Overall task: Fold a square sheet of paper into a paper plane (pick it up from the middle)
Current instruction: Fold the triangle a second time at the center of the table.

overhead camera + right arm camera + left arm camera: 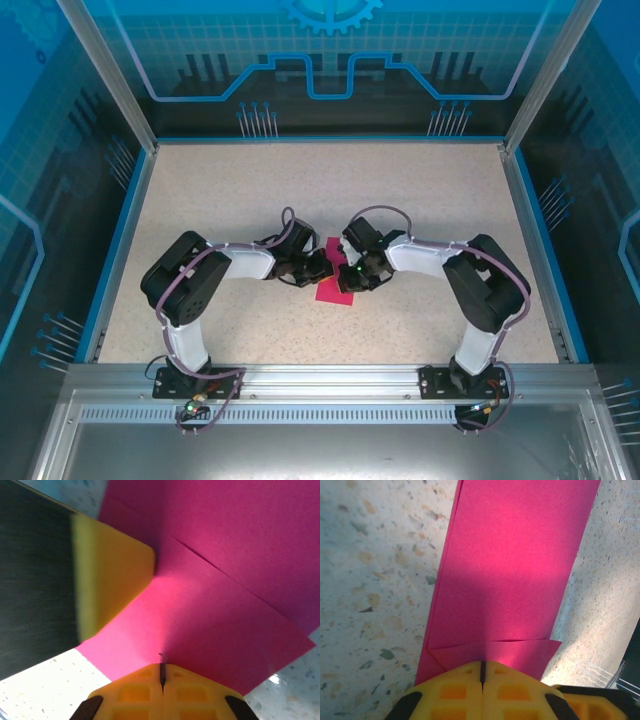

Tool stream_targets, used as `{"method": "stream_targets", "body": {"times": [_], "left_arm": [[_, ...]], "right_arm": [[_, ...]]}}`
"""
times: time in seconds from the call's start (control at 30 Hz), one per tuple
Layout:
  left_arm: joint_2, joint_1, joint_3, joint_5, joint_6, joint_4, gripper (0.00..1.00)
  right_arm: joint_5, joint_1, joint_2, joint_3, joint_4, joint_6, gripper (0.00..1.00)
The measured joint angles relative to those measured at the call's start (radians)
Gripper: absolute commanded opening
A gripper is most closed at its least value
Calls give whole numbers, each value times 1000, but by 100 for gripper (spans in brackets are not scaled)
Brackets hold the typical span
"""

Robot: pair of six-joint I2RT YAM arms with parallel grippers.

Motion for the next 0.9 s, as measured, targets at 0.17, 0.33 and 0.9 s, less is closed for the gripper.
{"method": "stream_targets", "body": {"times": [0.17, 0.33, 0.9], "left_arm": [[0, 0, -1, 0, 0, 0, 0], [0, 0, -1, 0, 0, 0, 0], [-73, -5, 16, 7, 24, -60, 57]], "right_arm": [[-1, 0, -22, -42, 44, 3, 0], [-8, -4, -108, -141, 57, -3, 0], [-97, -218, -220, -166, 201, 70, 46]]}}
